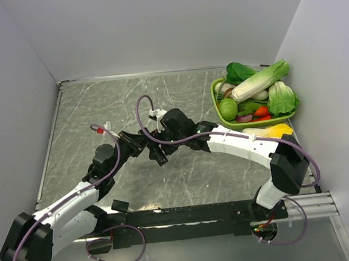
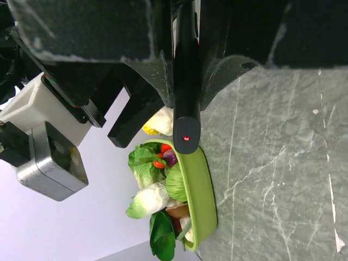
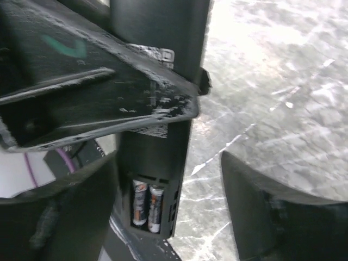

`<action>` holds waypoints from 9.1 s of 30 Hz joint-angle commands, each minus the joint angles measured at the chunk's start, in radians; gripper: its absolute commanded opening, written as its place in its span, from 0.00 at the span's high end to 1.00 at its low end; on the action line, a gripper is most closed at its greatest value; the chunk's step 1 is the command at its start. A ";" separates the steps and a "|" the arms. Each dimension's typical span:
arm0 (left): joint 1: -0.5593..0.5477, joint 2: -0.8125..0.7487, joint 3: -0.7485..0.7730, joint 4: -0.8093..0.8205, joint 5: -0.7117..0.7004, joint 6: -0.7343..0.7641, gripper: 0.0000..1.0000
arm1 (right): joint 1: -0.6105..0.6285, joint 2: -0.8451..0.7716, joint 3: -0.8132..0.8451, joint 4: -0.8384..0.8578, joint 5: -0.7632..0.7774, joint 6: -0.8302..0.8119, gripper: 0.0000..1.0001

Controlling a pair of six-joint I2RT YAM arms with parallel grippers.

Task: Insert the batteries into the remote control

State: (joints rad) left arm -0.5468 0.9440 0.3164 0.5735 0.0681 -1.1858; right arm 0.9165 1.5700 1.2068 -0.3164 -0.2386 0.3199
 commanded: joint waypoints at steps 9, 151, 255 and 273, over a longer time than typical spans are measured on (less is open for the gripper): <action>-0.004 0.044 0.128 -0.085 0.062 0.138 0.51 | -0.013 0.004 -0.006 -0.073 0.162 0.041 0.89; -0.004 -0.395 0.882 -1.269 -0.758 0.400 0.01 | 0.346 0.563 0.543 -0.371 -0.315 -1.243 0.17; 0.059 -0.188 0.328 -0.899 -0.271 0.342 0.03 | -0.189 0.292 0.000 -0.282 0.297 0.071 0.59; 0.154 -0.205 0.207 -0.761 -0.064 0.256 0.03 | -0.185 0.150 -0.053 -0.248 0.315 0.068 0.37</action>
State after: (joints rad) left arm -0.4000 0.7624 0.5102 -0.2256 -0.0250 -0.9119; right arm 0.7223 1.8072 1.1717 -0.5674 0.0586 0.3328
